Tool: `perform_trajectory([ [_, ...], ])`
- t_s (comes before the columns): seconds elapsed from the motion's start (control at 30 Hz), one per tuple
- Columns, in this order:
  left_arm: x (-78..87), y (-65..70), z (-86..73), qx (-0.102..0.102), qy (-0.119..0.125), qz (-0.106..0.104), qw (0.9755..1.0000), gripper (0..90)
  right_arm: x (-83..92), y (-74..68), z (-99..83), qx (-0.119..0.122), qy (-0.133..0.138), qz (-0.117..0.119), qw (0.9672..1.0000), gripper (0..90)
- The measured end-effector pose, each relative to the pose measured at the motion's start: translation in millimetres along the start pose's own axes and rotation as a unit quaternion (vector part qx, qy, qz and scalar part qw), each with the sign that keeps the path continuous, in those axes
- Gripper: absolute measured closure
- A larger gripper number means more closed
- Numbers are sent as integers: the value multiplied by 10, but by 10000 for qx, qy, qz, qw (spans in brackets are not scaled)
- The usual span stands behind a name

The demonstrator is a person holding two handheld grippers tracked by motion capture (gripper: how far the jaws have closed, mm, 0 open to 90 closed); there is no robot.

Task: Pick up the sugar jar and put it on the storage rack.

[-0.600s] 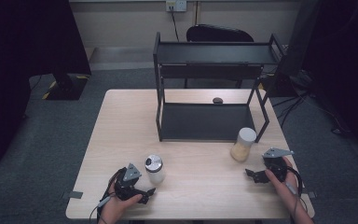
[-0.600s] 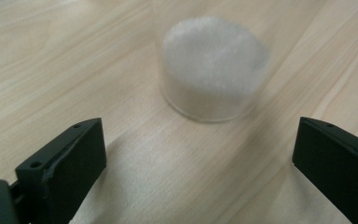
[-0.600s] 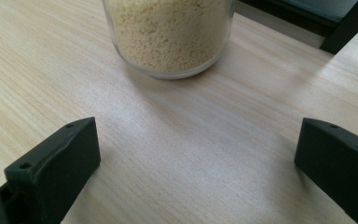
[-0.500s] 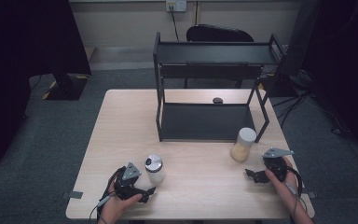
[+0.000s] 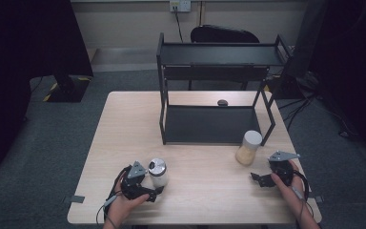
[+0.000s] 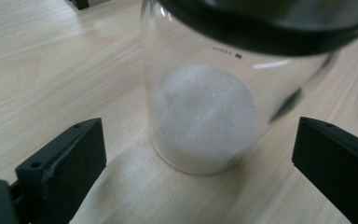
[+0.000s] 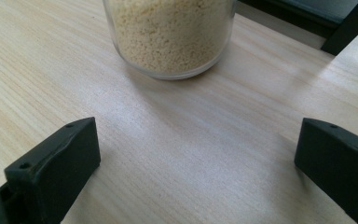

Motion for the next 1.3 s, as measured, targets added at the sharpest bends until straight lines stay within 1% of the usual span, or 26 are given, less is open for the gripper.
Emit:
perform_trajectory([
  [0.1, -21, 0, 12, 0, 20, 23, 10000, 33, 0, 0, 0, 0, 0, 1, 10000, 0],
  [0.17, -40, -10, 17, 12, 59, -14, 10000, 42, 0, 0, 0, 1, 1, 0, 10000, 0],
  [0.2, -47, -10, 29, -15, 49, -20, 10000, 42, 0, 0, 0, 1, 1, 0, 10000, 0],
  [0.23, -67, -3, 46, -44, 56, -20, 10000, 53, 0, 0, 0, 0, 1, 0, 10000, 0],
  [0.3, -87, -5, 60, -24, 76, -31, 10000, 67, 0, 0, 0, 0, 1, 1, 10000, 0],
  [0.37, -106, -7, 81, -53, 76, -27, 10000, 86, 0, 0, 0, 1, 2, 0, 10000, 0],
  [0.47, -129, -12, 97, -19, 95, -40, 9999, 99, 0, 0, 0, 0, 1, -1, 10000, 0],
  [0.5, -148, -4, 127, -71, 77, -32, 9999, 115, 0, -1, 0, 1, 1, -1, 10000, 0],
  [0.57, -164, -16, 141, -85, 112, -82, 9999, 133, 0, 0, 0, 0, 0, 1, 10000, 0],
  [0.7, -196, -18, 157, -94, 158, -101, 9998, 188, 0, 0, 0, 0, 1, 1, 10000, 0],
  [0.8, -214, -8, 175, -117, 138, -106, 9998, 197, 0, 0, 0, 0, 0, 0, 10000, 0],
  [0.83, -225, 2, 189, -156, 121, -99, 9998, 216, 0, 0, 0, 1, 0, -1, 10000, 0],
  [0.9, -226, -15, 197, -174, 134, -164, 9996, 253, 0, 0, 0, 1, 1, -1, 10000, 0],
  [0.93, -228, 0, 203, -190, 127, -138, 9996, 272, 0, 0, 0, 1, 0, -1, 10000, 0],
  [1.0, -229, 16, 239, -278, 57, -113, 9995, 280, 0, 0, 0, 0, 1, 1, 10000, 0],
  [1.13, -232, 36, 292, -356, -48, -82, 9993, 289, 0, 0, 0, 0, 0, 2, 10000, 0],
  [1.23, -246, 22, 338, -359, -122, -141, 9992, 291, 0, 0, 0, 0, 1, 0, 10000, 0],
  [1.3, -257, 6, 362, -317, -116, -202, 9992, 291, 0, 0, 0, 0, 0, 0, 10000, 0],
])
Point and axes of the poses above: each handheld gripper's, and its own axes: x roughly backward along the jaws, z roughly out of its top, y roughly to its right, the point moved 1 cm from there along -x, roughly forward along the jaws, and after that the axes turned 5 degrees about y, right-handed, at the moved point
